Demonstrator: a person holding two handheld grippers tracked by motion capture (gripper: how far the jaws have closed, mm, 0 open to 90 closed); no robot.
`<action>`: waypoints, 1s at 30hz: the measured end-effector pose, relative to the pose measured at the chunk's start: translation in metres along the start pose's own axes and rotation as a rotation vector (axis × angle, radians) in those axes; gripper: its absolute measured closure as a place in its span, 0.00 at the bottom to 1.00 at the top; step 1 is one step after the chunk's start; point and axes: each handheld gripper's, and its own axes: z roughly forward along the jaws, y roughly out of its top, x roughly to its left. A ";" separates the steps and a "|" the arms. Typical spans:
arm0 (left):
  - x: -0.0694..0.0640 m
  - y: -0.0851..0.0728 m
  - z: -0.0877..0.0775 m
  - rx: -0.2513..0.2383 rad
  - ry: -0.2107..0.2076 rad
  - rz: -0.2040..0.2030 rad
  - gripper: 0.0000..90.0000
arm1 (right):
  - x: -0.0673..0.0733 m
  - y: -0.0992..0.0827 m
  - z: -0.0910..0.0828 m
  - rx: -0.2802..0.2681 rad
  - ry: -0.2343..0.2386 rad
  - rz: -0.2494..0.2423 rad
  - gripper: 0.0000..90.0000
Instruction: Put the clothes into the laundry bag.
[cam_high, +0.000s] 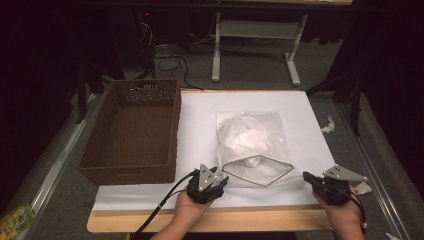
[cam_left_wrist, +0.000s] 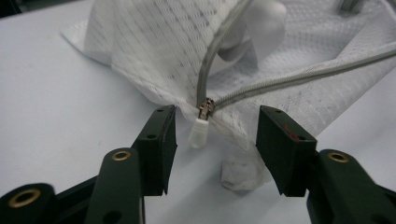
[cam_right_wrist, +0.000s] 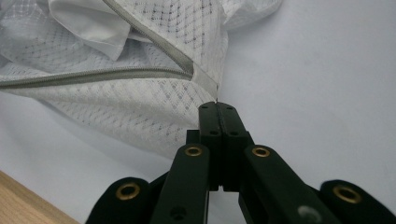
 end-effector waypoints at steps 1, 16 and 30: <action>0.000 -0.001 0.001 0.004 -0.001 0.001 0.53 | 0.000 0.000 0.001 -0.004 0.002 -0.013 1.00; -0.003 -0.001 0.002 0.044 0.016 0.053 1.00 | 0.009 0.008 0.010 -0.028 0.070 -0.053 1.00; 0.011 0.013 -0.067 -0.146 0.073 -0.051 0.63 | 0.010 0.015 -0.005 -0.158 0.082 -0.001 0.74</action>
